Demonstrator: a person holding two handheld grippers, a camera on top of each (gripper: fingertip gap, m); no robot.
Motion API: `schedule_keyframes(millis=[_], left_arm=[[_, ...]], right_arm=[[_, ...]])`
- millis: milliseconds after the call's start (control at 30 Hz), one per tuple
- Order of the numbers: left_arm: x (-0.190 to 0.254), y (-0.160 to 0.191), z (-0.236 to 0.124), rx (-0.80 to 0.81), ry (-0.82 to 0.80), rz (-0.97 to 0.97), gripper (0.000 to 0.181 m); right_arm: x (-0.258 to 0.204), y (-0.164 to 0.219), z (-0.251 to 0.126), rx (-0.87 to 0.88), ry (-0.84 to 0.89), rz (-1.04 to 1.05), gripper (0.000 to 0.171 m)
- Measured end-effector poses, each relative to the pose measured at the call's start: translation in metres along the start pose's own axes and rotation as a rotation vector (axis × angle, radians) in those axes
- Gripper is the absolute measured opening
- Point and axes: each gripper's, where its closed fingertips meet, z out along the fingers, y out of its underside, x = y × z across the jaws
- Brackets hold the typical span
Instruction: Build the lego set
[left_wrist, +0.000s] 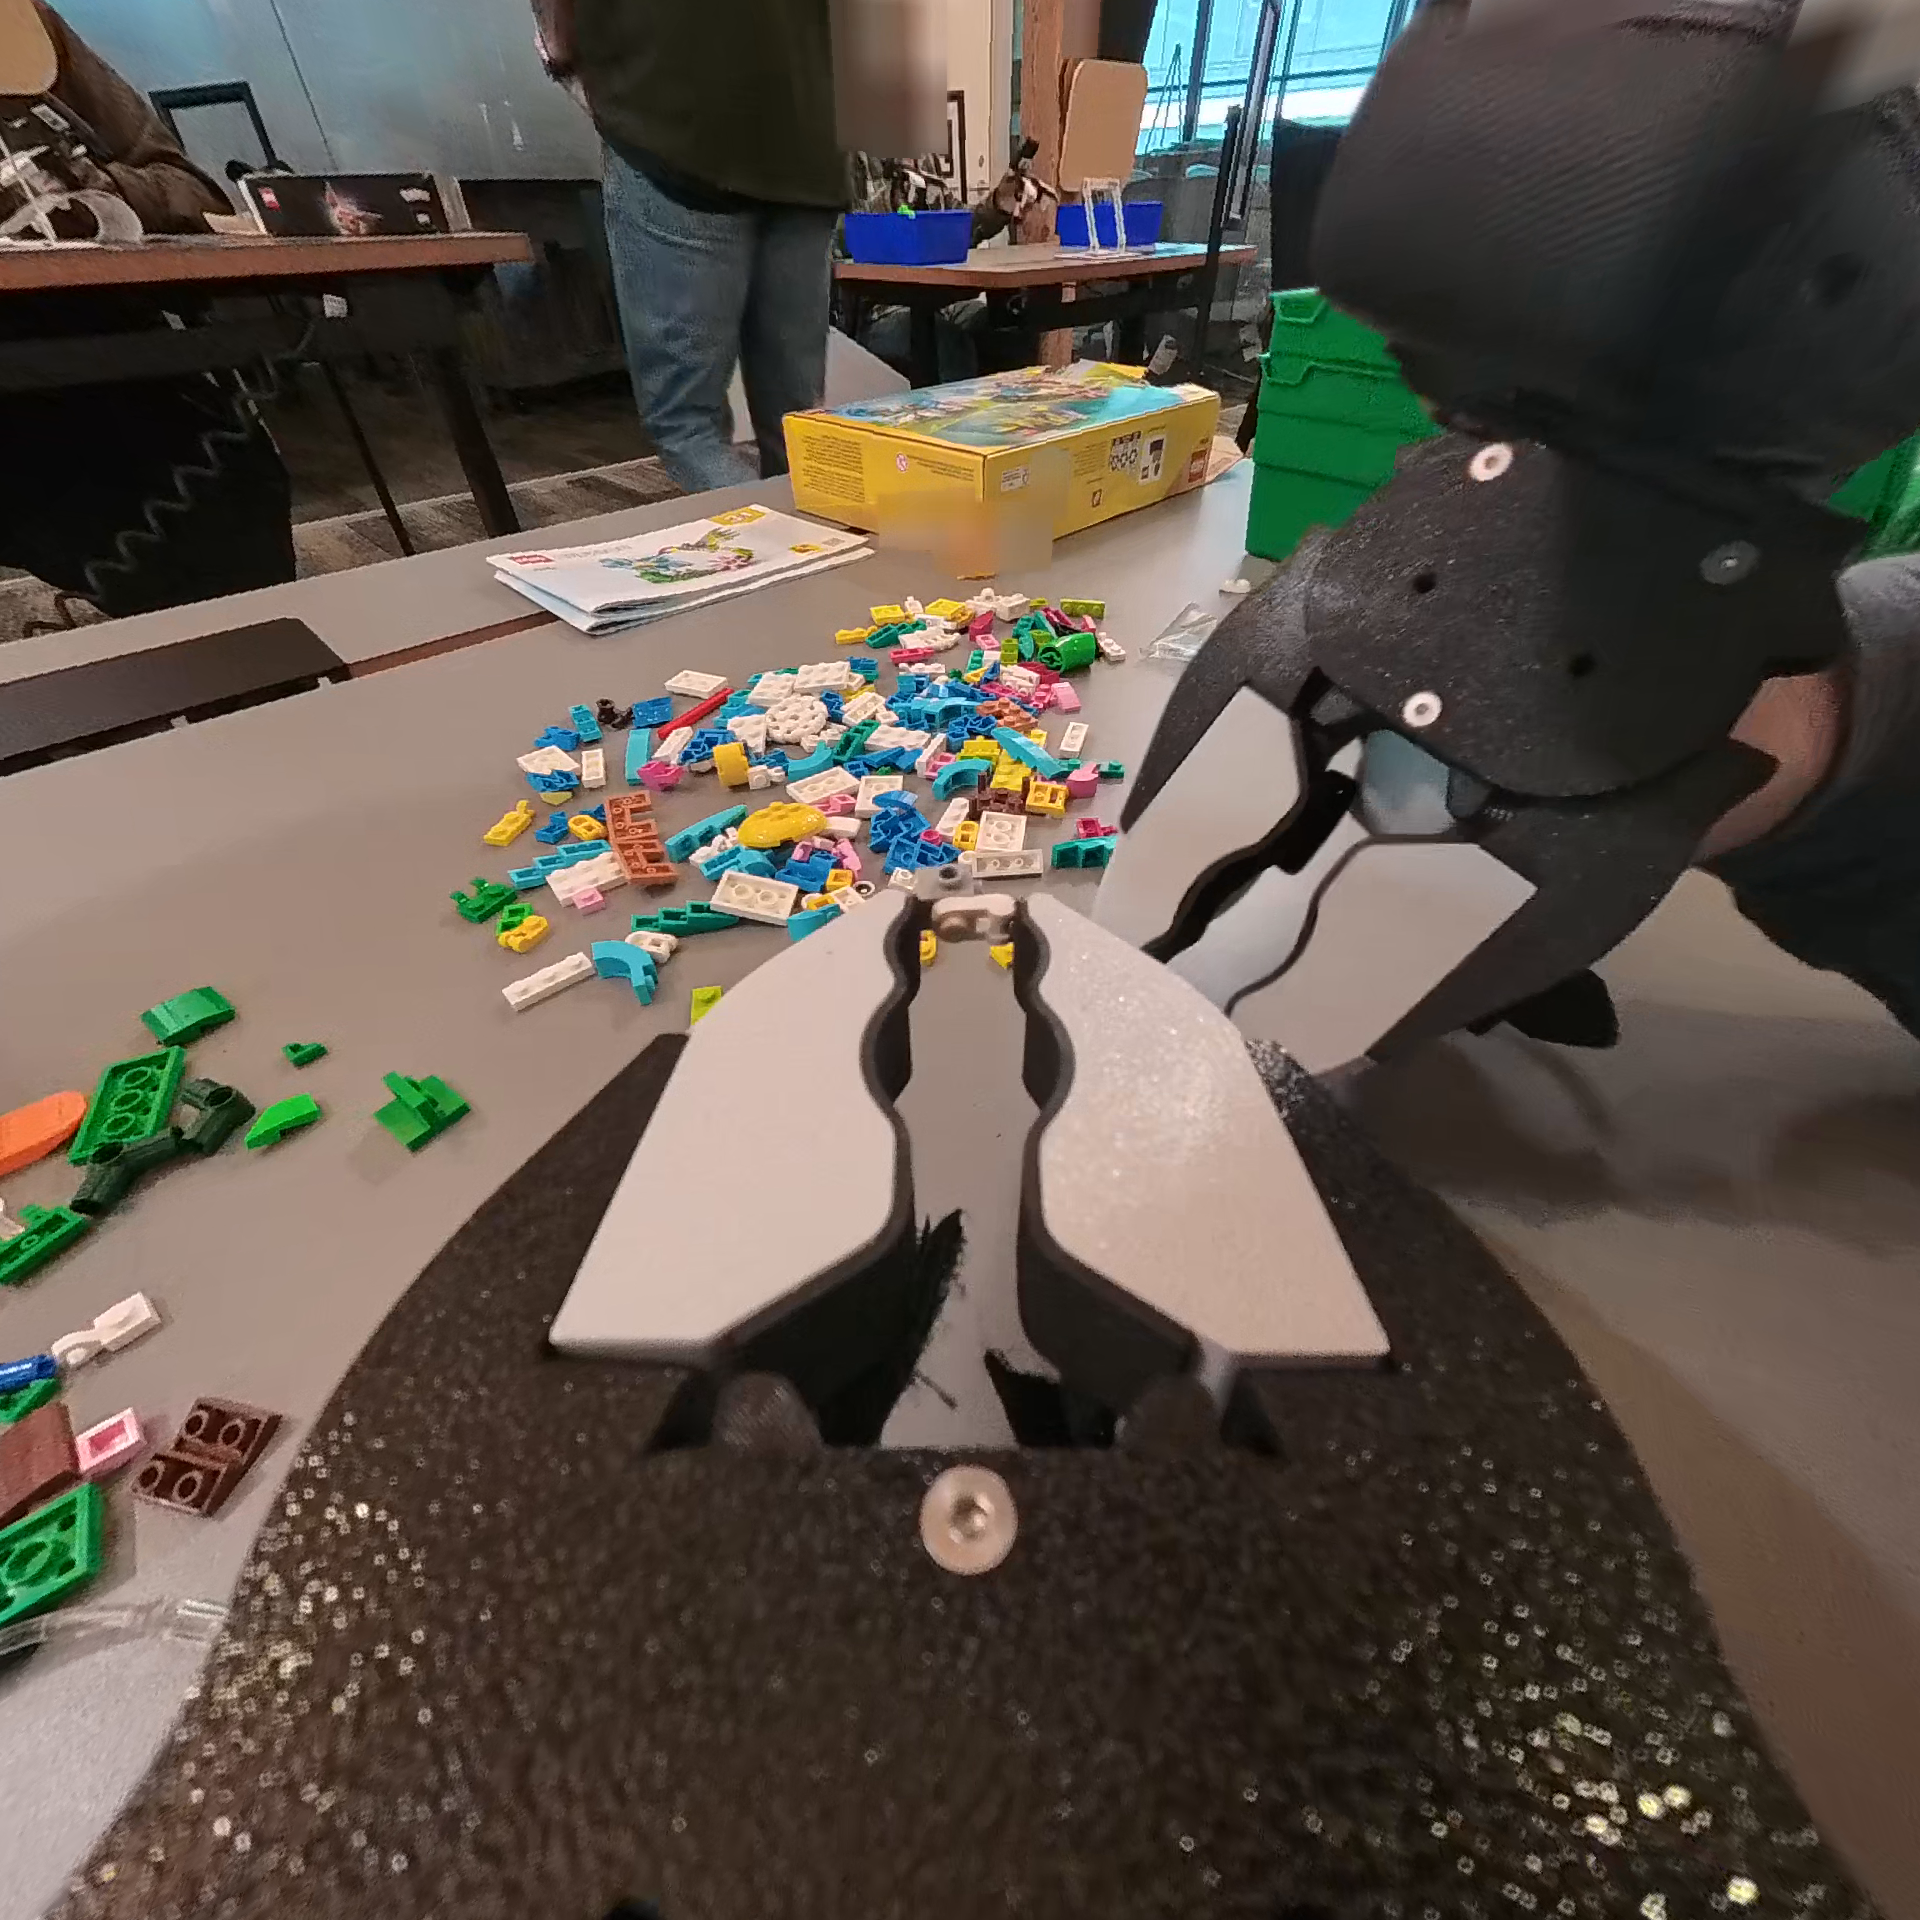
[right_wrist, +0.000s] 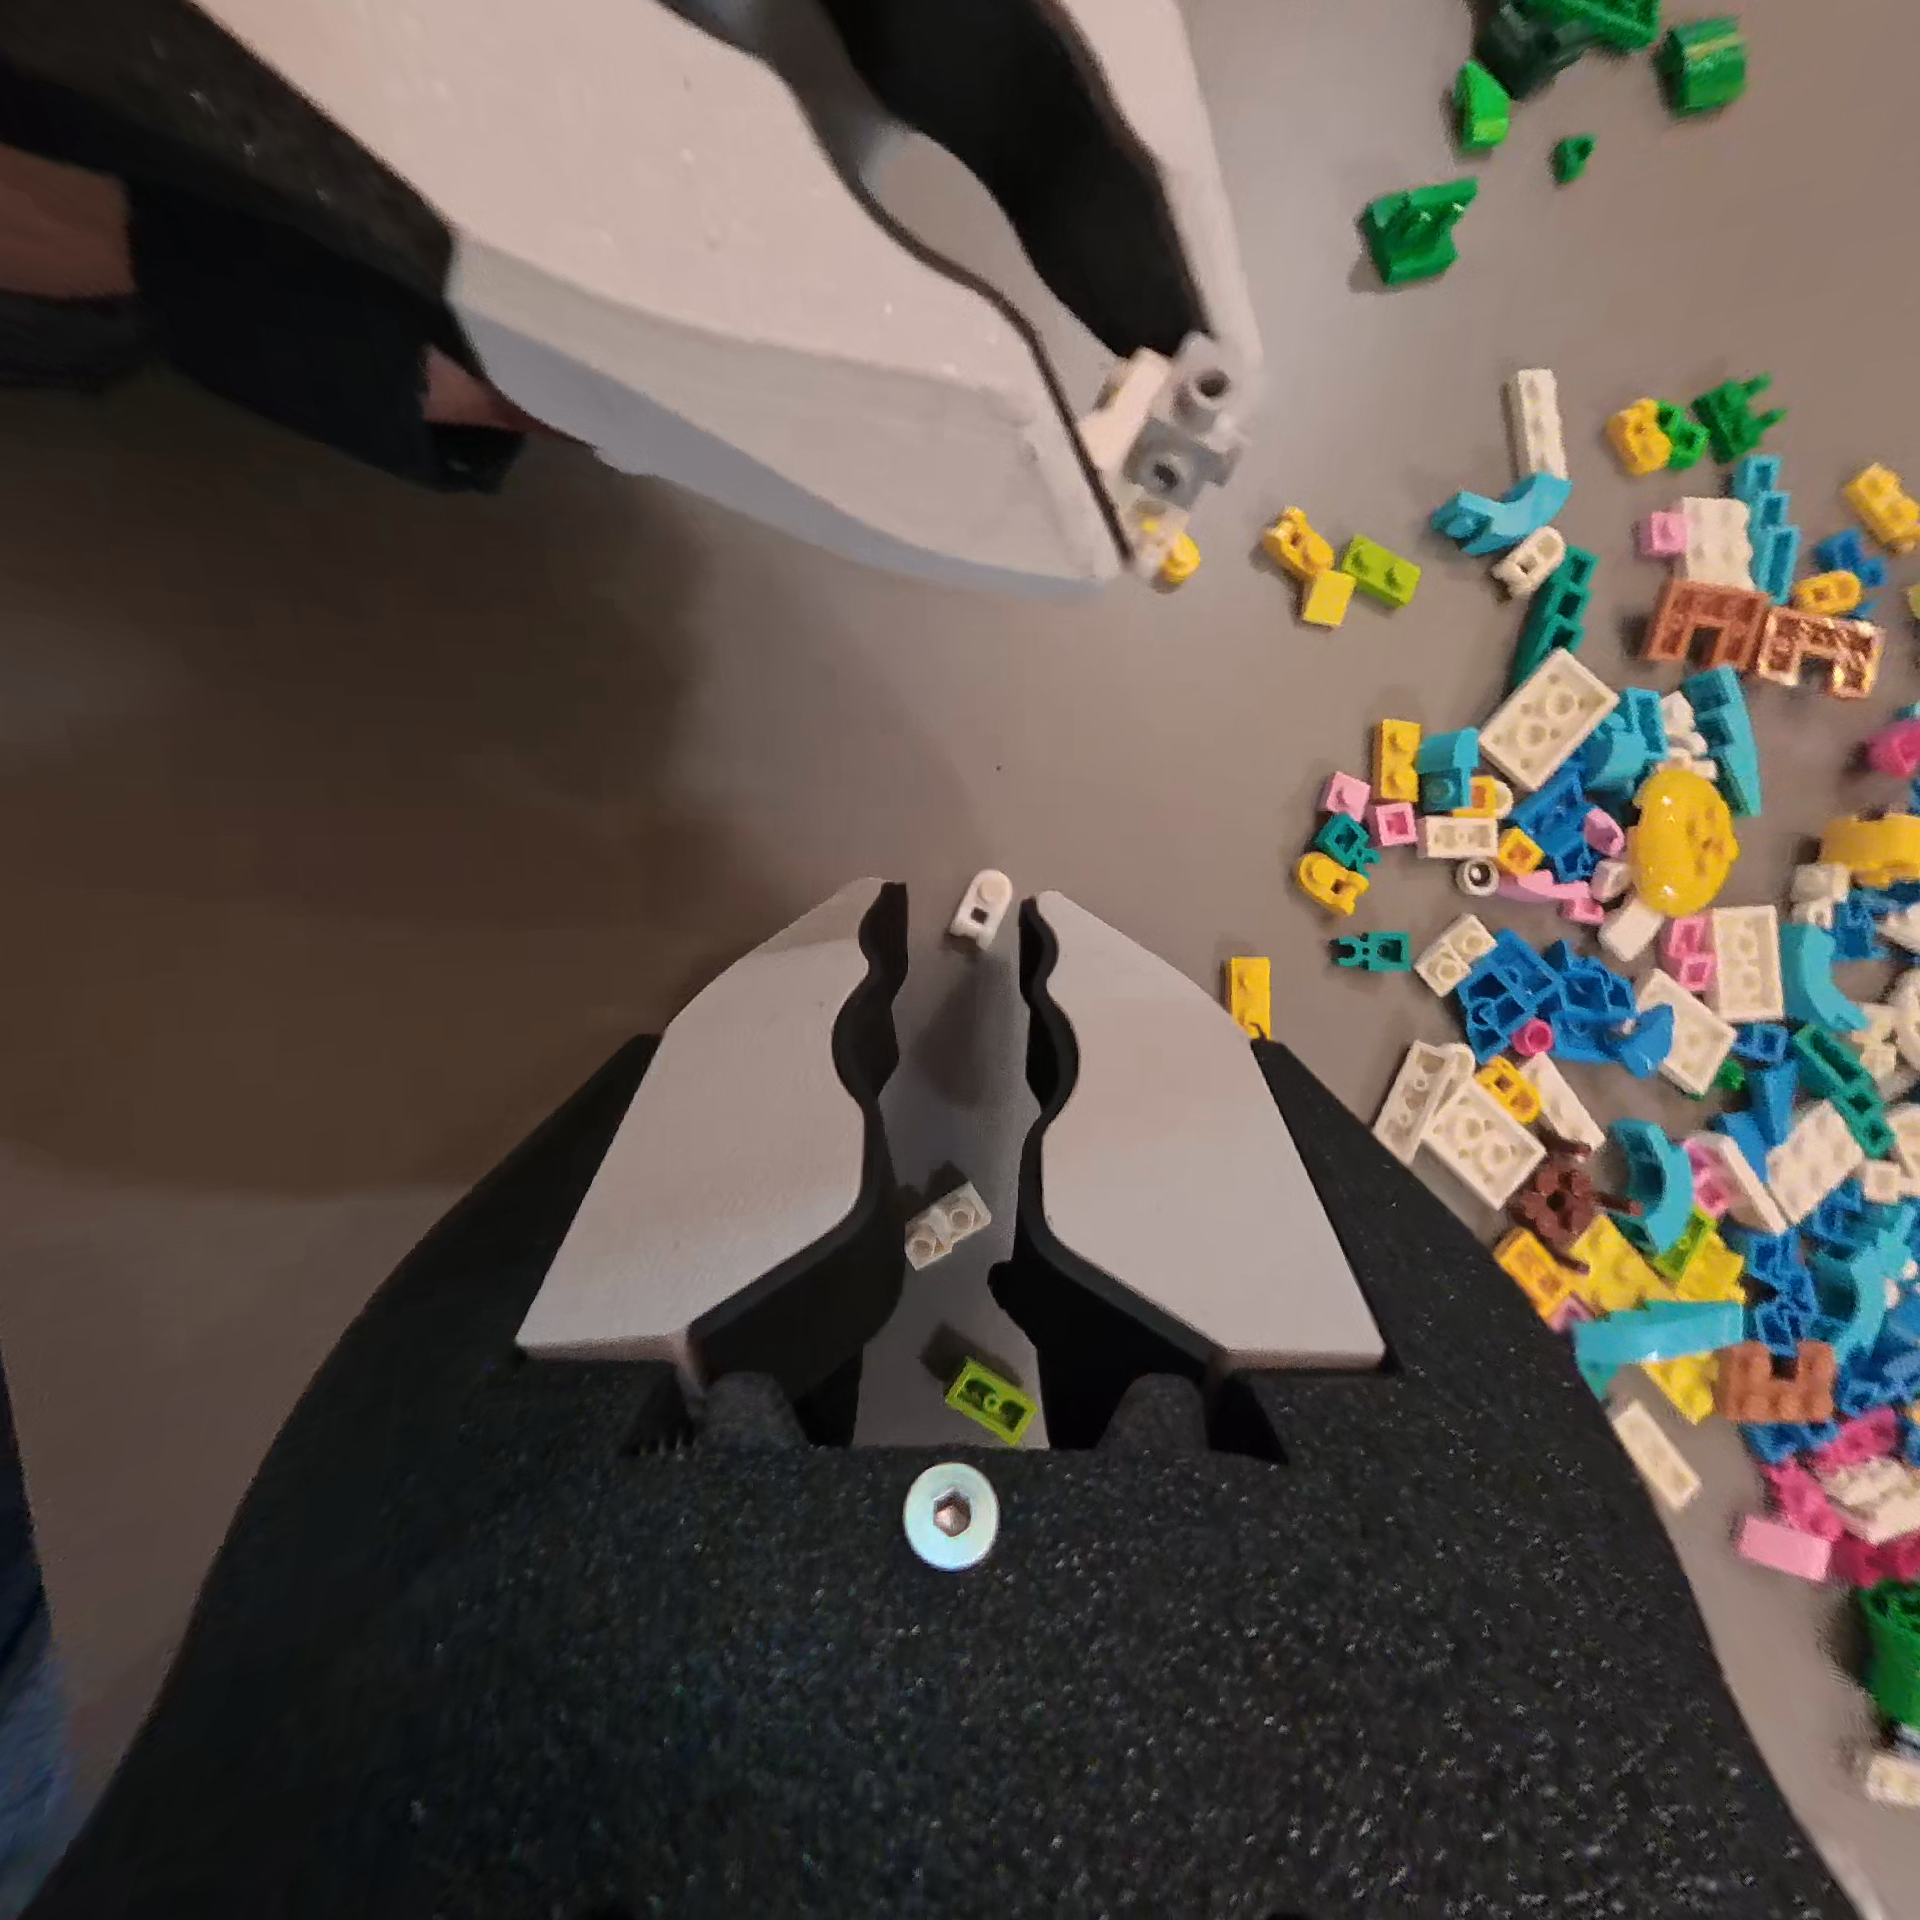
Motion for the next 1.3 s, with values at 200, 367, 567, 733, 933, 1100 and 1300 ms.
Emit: schedule_keyframes(millis=[200,367,567,733,933,1100,1300], left_arm=[[-0.001,0.000,0.000,0.003,0.001,-0.013,0.016],[-0.001,0.000,0.000,0.003,-0.001,-0.010,0.016],[-0.002,-0.001,-0.001,0.006,-0.004,-0.020,0.016],[-0.005,-0.002,-0.001,0.016,-0.024,-0.021,0.016],[-0.007,-0.003,-0.003,0.032,-0.042,-0.026,0.016],[-0.005,-0.004,-0.003,0.031,-0.066,0.024,0.016],[-0.006,-0.004,-0.003,0.038,-0.075,0.032,0.016]], right_arm=[[0.005,0.004,0.000,0.005,0.047,0.115,0.014],[0.004,0.008,0.005,-0.023,0.036,0.133,0.012],[0.007,0.005,0.003,-0.039,0.064,0.124,0.008],[0.032,-0.048,-0.037,0.207,0.159,0.224,0.008],[0.024,-0.088,-0.054,0.260,0.142,0.260,0.008],[0.019,-0.084,-0.048,0.120,0.205,0.219,0.008],[0.019,-0.080,-0.045,0.043,0.244,0.208,0.008]])
